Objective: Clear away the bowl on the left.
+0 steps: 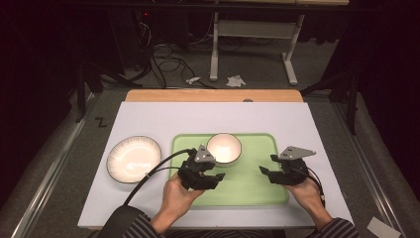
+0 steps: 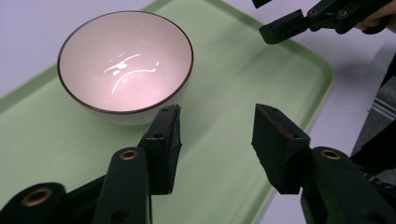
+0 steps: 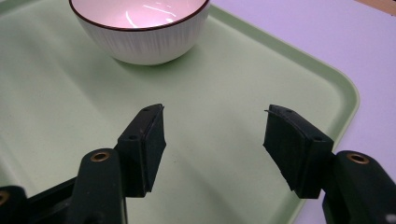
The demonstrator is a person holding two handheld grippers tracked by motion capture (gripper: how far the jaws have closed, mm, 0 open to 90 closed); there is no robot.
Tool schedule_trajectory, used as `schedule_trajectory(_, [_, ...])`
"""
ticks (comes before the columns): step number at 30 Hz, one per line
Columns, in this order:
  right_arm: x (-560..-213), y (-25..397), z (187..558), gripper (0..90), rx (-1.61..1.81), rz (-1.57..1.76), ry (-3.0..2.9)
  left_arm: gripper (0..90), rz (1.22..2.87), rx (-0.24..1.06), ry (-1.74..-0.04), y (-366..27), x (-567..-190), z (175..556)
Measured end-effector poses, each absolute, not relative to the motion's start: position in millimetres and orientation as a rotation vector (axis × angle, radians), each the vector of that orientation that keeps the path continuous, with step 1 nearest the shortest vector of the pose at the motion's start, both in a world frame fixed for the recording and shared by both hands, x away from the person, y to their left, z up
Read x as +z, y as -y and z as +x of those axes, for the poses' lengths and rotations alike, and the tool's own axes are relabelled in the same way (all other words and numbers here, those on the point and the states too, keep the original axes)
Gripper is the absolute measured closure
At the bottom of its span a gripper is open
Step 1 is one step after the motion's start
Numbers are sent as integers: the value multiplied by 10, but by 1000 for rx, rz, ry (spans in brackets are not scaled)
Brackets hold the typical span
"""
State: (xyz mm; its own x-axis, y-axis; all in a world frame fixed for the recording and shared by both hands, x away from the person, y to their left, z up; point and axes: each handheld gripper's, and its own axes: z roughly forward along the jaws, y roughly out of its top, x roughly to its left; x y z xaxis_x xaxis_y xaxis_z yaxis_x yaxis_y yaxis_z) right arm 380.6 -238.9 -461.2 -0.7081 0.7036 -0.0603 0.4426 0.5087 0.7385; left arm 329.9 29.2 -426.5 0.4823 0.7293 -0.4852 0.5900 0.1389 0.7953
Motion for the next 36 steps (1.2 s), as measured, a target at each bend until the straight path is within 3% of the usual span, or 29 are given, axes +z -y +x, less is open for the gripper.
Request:
schedule_trajectory(32, [-4636, 2341, 3811, 398, 1006, 957, -2440, 507, 1445, 184, -1313, -597, -4468, 3346])
schedule_trajectory(36, [-4643, 2344, 3819, 398, 1009, 953, -2446, 501, 1877, 202, -1185, -898, -4479, 3355])
